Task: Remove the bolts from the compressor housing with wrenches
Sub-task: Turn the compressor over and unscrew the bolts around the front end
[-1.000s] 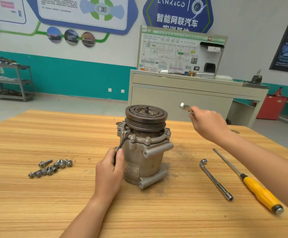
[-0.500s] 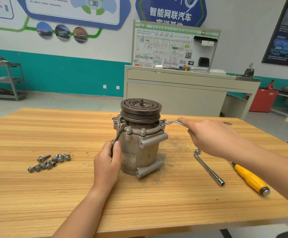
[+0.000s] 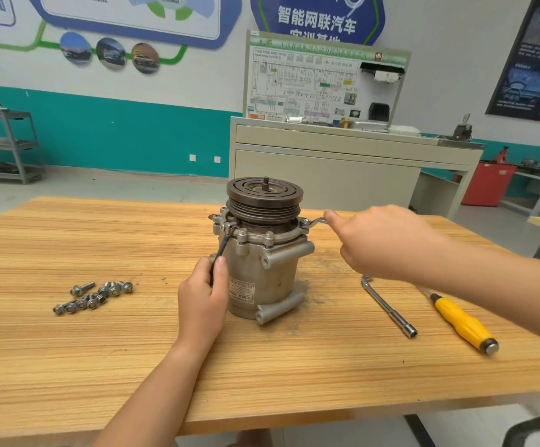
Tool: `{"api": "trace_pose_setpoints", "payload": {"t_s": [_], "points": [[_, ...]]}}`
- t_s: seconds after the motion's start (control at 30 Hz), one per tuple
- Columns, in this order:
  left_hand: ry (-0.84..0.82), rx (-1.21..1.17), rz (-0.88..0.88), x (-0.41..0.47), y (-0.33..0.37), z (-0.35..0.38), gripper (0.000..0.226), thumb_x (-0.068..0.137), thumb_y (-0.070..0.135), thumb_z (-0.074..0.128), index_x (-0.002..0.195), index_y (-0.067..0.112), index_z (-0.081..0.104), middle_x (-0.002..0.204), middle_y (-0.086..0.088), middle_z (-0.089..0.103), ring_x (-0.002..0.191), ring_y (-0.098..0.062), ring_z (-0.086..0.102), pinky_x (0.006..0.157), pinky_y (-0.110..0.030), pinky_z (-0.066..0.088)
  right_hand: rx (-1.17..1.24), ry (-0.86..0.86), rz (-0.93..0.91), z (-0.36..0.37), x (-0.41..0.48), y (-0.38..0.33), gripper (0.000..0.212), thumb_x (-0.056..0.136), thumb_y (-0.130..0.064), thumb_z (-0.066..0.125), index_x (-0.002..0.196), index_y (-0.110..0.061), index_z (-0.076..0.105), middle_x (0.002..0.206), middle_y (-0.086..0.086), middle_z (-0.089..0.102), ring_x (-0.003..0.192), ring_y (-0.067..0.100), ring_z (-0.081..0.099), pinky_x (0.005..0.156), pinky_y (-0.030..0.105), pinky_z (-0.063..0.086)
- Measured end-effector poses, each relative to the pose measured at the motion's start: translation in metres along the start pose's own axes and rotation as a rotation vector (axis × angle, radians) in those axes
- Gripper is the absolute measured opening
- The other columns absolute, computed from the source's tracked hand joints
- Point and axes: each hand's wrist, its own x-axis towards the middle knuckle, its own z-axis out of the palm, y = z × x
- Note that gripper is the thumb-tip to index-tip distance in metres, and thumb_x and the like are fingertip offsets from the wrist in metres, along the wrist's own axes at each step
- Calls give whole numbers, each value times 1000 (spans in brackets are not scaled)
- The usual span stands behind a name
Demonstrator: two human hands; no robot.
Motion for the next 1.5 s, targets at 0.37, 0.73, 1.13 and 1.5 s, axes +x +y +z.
{"api": "trace_pose_setpoints", "payload": {"t_s": [0.37, 0.73, 1.13, 1.5], "points": [[-4, 11, 5, 1, -2, 0, 40, 97, 15, 47, 59, 22, 35, 49, 9, 34, 46, -7, 36, 45, -23, 25, -15, 59, -36, 44, 53, 30, 27, 89, 1, 38, 113, -11, 45, 68, -3, 48, 61, 19, 49, 55, 27, 34], [8, 8, -4, 0, -3, 0, 40, 97, 14, 48, 60, 22, 35, 48, 15, 44, 46, -4, 35, 46, -22, 25, 606, 498, 135, 66, 88, 9, 24, 95, -7, 39, 112, -3, 56, 100, 17, 65, 90, 32, 59, 65, 34, 41], [44, -30, -20, -1, 0, -1, 36, 95, 12, 51, 60, 13, 43, 50, 5, 37, 49, -6, 38, 44, -18, 27, 425, 144, 243, 20, -19, 7, 30, 96, -19, 37, 125, -25, 41, 61, -4, 41, 61, 21, 48, 46, 28, 34], [36, -28, -14, 0, 0, -1, 43, 95, 12, 52, 57, 24, 36, 49, 8, 36, 48, -8, 37, 45, -23, 25, 3, -75, 109, -17, -10, -16, 47, 86, 3, 41, 132, -7, 34, 57, 0, 30, 45, 15, 26, 37, 26, 20]]}}
